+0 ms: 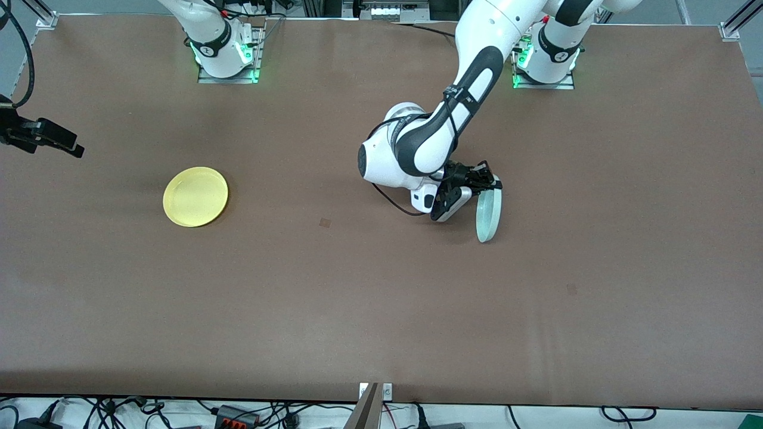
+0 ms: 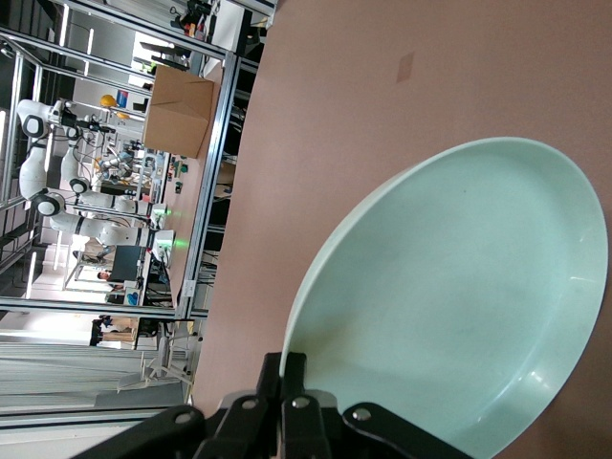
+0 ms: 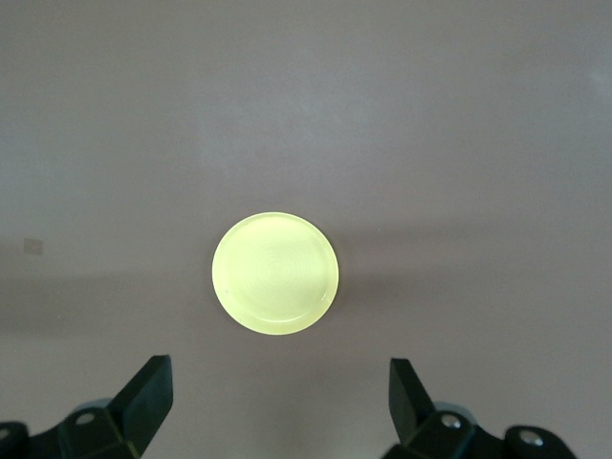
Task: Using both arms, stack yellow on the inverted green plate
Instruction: 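Lower the flipped green plate mid-table while the right gripper reaches yellow plate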
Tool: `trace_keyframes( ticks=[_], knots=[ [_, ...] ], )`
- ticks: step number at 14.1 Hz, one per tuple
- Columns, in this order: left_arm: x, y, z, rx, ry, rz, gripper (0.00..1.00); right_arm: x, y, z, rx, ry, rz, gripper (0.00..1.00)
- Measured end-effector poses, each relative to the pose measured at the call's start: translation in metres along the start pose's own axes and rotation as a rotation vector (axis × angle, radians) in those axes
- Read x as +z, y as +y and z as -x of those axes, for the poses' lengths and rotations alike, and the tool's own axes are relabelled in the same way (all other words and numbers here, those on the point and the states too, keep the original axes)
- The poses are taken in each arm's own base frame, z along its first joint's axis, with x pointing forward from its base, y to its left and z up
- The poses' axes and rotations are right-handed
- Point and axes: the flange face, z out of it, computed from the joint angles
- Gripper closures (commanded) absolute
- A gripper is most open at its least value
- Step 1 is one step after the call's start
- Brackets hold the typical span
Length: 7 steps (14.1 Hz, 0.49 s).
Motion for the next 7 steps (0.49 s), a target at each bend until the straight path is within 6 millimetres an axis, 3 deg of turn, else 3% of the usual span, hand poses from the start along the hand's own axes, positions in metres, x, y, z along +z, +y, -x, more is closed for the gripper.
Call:
trace_keyframes(
  ticks=[1,2,3,5,7],
  knots=[
    [-0.001,0.0,0.001,-0.002,0.003,0.001,0.9,0.001,0.0,0.0,-0.001,-0.002,0.0,0.0],
    [-0.002,0.001,0.001,-0.003,0.005,0.004,0.68,0.004,-0.001,-0.001,-0.005,-0.009,0.002,0.0],
    [-0.003,0.0,0.001,-0.004,0.006,0.007,0.26,0.011,-0.003,-0.003,-0.011,-0.024,0.006,0.0],
    [-0.007,0.005,-0.001,-0.005,0.023,0.05,0.0,0.038,-0.011,-0.011,-0.025,-0.083,0.01,0.0],
    [-0.017,0.008,-0.003,-0.008,0.048,0.11,0.0,0.079,-0.013,-0.022,-0.027,-0.165,0.011,0.0]
  ],
)
